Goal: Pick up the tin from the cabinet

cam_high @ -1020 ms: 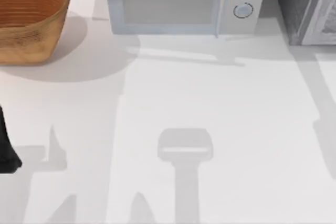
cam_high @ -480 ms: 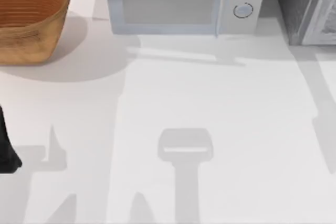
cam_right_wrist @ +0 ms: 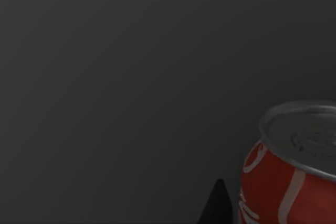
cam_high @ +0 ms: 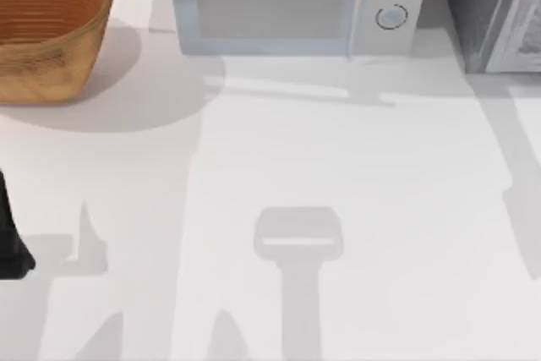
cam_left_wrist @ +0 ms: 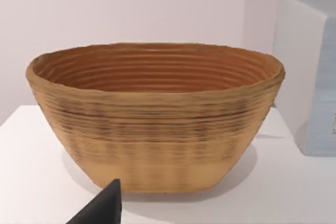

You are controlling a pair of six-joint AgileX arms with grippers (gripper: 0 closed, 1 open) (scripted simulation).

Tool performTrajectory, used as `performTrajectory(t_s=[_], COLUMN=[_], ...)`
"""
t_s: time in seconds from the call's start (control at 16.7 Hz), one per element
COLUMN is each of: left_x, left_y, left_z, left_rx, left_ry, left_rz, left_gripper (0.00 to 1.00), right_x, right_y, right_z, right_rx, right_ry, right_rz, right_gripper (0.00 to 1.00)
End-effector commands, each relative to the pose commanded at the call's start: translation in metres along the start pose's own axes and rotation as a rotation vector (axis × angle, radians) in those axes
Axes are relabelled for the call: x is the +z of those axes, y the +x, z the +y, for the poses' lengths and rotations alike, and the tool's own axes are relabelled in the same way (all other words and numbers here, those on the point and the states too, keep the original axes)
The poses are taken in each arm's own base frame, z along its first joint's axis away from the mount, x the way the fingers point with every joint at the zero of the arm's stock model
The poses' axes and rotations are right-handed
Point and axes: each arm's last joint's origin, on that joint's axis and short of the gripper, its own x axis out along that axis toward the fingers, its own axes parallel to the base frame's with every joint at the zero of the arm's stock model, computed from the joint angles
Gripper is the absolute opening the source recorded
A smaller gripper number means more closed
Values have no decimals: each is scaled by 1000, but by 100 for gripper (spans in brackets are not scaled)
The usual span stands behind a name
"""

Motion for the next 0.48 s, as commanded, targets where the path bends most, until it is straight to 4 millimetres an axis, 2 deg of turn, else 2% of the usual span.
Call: performTrajectory(t_s=[0.12,0.48], left_x=[0,0], left_y=[0,0], left_z=[0,0], left_rx=[0,0], left_ry=[0,0], left_rz=[0,0], left_gripper=[100,100], right_x=[0,0], right_y=[0,0], right_z=[0,0], right_rx=[0,0], right_ry=[0,0], right_rz=[0,0], right_gripper=[2,0])
